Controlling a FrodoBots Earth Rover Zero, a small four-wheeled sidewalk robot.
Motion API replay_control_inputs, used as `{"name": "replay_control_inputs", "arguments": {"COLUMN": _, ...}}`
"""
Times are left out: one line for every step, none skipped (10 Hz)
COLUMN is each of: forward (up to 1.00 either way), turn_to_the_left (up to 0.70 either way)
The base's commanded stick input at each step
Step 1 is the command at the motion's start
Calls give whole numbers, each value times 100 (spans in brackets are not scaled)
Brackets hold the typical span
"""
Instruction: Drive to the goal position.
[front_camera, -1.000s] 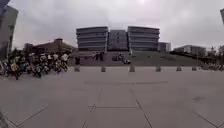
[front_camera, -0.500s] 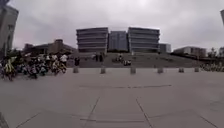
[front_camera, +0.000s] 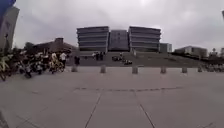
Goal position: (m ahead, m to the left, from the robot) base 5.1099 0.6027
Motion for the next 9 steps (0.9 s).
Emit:
{"name": "replay_control_inputs", "arguments": {"forward": 70, "turn_to_the_left": 0}}
{"name": "replay_control_inputs", "arguments": {"forward": 70, "turn_to_the_left": 0}}
{"name": "replay_control_inputs", "arguments": {"forward": 70, "turn_to_the_left": 0}}
{"name": "replay_control_inputs", "arguments": {"forward": 70, "turn_to_the_left": 0}}
{"name": "replay_control_inputs", "arguments": {"forward": 70, "turn_to_the_left": 0}}
{"name": "replay_control_inputs", "arguments": {"forward": 70, "turn_to_the_left": 0}}
{"name": "replay_control_inputs", "arguments": {"forward": 70, "turn_to_the_left": 0}}
{"name": "replay_control_inputs", "arguments": {"forward": 70, "turn_to_the_left": 0}}
{"name": "replay_control_inputs", "arguments": {"forward": 70, "turn_to_the_left": 0}}
